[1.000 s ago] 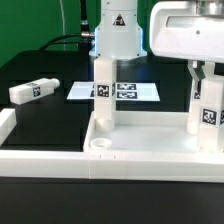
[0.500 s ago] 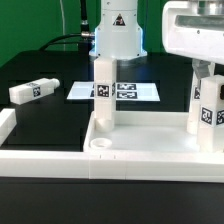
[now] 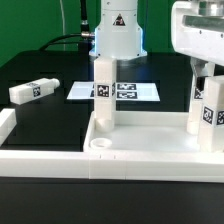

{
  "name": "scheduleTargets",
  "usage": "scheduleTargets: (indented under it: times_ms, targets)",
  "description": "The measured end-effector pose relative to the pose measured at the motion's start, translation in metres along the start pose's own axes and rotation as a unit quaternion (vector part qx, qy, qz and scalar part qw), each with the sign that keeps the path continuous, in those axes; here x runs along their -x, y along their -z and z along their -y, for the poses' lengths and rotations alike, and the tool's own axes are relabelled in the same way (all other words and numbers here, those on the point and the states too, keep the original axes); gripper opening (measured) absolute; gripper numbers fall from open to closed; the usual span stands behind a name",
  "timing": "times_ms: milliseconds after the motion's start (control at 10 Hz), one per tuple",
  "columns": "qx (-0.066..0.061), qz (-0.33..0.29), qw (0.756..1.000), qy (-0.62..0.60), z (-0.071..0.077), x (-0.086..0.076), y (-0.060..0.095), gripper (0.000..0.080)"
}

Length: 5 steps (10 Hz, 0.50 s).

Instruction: Assemble desk

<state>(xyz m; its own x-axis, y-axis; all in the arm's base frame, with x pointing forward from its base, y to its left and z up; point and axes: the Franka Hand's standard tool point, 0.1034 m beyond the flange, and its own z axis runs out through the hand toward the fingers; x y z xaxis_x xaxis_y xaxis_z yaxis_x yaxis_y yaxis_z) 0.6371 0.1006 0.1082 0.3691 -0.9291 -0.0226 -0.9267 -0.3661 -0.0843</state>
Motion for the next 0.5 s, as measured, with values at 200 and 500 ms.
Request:
scheduleTargets:
  times_ms: [200,500]
  targets:
    - [-0.005,-0.003,0.999,0.050,0.0007,0.0004,-0.0010,0.0640]
    - [-0.004,-0.004,0.988,0.156,0.0003,-0.0004,-0.0015,0.0649]
